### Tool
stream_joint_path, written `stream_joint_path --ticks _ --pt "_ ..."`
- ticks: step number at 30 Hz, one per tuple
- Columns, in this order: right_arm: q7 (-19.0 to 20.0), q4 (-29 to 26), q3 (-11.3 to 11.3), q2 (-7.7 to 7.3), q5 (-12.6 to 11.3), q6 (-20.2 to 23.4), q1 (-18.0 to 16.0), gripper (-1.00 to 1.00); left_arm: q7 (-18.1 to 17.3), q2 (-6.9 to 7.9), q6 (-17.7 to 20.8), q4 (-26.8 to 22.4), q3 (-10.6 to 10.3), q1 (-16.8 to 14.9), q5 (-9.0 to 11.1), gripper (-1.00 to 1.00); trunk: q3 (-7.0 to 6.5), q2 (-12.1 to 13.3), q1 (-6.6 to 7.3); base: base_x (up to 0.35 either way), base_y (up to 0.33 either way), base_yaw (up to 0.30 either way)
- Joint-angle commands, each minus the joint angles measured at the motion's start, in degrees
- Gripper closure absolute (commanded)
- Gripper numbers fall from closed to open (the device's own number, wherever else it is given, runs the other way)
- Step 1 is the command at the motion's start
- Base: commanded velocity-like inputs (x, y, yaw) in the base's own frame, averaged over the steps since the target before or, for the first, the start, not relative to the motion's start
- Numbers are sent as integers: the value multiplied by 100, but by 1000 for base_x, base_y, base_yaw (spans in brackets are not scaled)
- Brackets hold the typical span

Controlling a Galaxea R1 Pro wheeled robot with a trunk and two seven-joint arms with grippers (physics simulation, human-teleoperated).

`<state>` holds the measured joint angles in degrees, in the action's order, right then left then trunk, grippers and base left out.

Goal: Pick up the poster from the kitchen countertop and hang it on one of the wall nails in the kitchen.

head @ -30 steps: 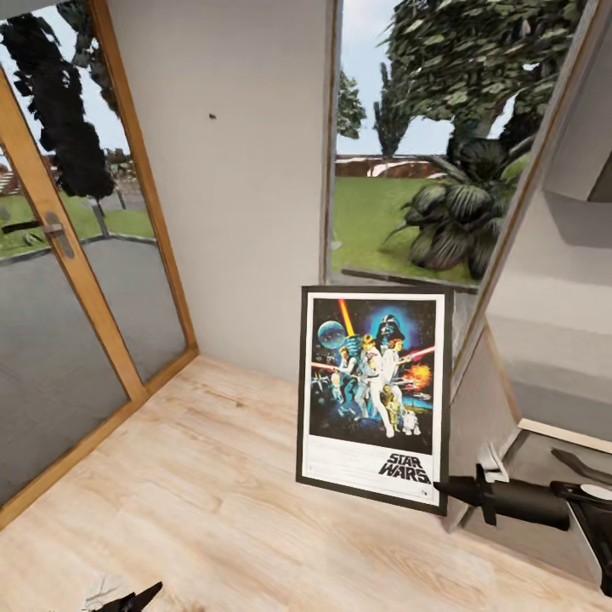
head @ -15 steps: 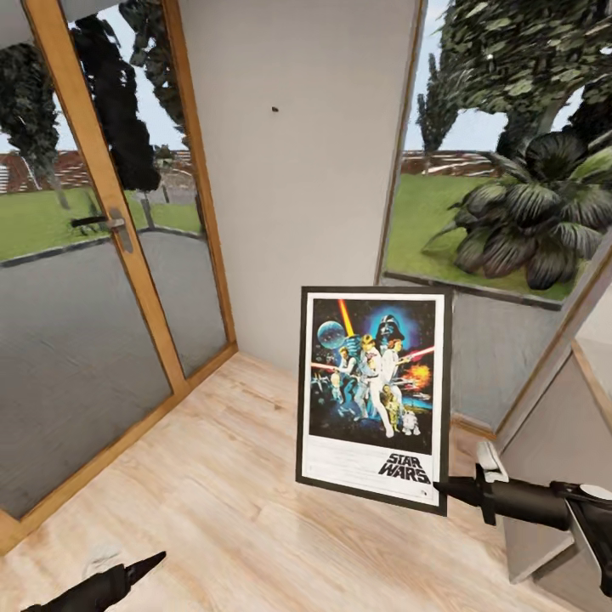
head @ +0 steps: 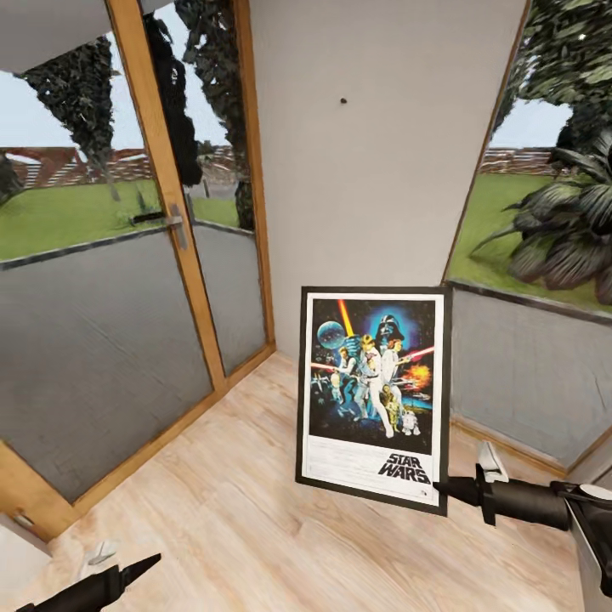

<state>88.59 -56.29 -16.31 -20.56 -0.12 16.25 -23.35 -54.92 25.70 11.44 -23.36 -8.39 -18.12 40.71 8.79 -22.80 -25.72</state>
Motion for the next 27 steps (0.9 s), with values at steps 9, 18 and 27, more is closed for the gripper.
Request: stream_joint_path --ticks 9,18,27 --pt "36 -5 -14 -1 -6 72 -3 100 -9 -3 60 15 -31 -7 -236 -100 33 -12 -6 252 276 133" --pt "31 -5 -13 -1 -6 72 -3 100 -9 -4 59 15 -31 -7 -272 -100 -34 -12 -6 283 230 6" --pt "28 -5 -5 -1 -6 72 -3 100 -9 -10 53 15 -33 -7 -279 -100 -117 -12 -6 318 144 0"
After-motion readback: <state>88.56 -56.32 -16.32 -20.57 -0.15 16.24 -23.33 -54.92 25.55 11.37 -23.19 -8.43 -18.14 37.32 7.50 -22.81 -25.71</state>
